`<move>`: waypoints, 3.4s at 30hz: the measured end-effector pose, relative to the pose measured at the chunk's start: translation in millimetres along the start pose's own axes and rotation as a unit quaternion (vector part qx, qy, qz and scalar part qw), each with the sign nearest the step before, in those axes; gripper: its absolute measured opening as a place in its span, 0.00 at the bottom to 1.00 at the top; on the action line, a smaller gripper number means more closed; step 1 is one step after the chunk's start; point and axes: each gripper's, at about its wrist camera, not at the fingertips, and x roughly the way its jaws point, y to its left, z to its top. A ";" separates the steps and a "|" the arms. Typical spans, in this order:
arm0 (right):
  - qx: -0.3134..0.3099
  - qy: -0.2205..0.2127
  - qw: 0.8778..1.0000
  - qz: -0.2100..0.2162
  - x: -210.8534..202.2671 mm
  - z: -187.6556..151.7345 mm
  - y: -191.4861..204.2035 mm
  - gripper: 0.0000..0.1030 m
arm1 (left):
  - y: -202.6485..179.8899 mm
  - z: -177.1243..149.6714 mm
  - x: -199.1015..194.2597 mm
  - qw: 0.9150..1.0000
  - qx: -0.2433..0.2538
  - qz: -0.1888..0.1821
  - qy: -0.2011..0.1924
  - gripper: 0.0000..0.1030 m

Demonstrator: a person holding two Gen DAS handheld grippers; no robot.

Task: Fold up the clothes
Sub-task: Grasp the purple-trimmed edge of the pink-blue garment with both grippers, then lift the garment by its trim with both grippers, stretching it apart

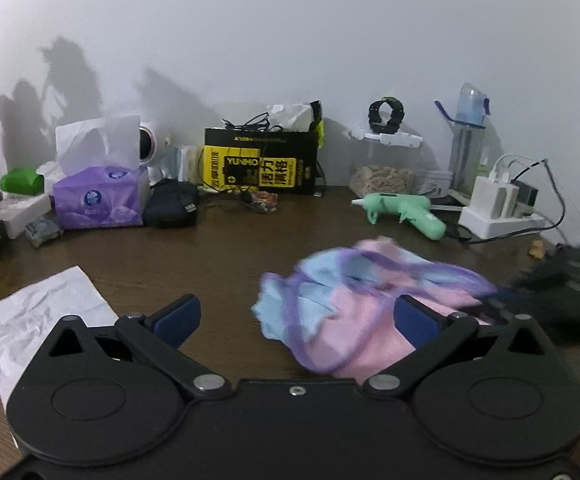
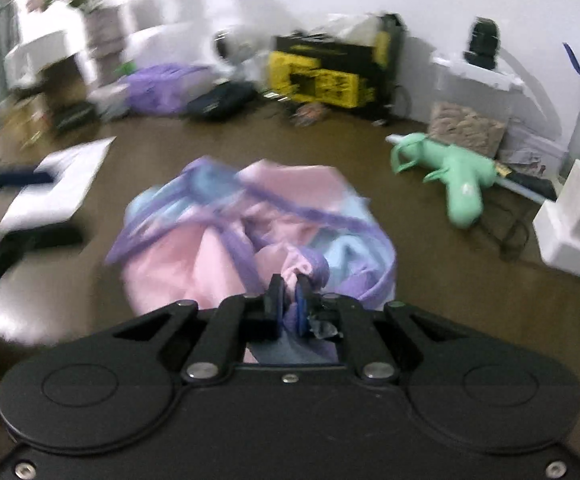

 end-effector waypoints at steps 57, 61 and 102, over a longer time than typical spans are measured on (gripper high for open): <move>-0.062 -0.160 0.976 -0.135 -118.3 -41.9 68.0 0.09 | -85.2 -11.9 -49.6 0.952 0.289 -0.029 -0.092 0.02; -0.076 -0.179 0.971 -0.138 -121.9 -59.4 89.2 0.16 | -93.2 -6.4 -86.8 0.963 0.254 -0.028 -0.084 0.02; -0.159 -0.268 0.924 -0.220 -226.4 -101.0 211.6 0.04 | -65.4 -15.7 -247.5 0.967 0.197 0.043 -0.155 0.02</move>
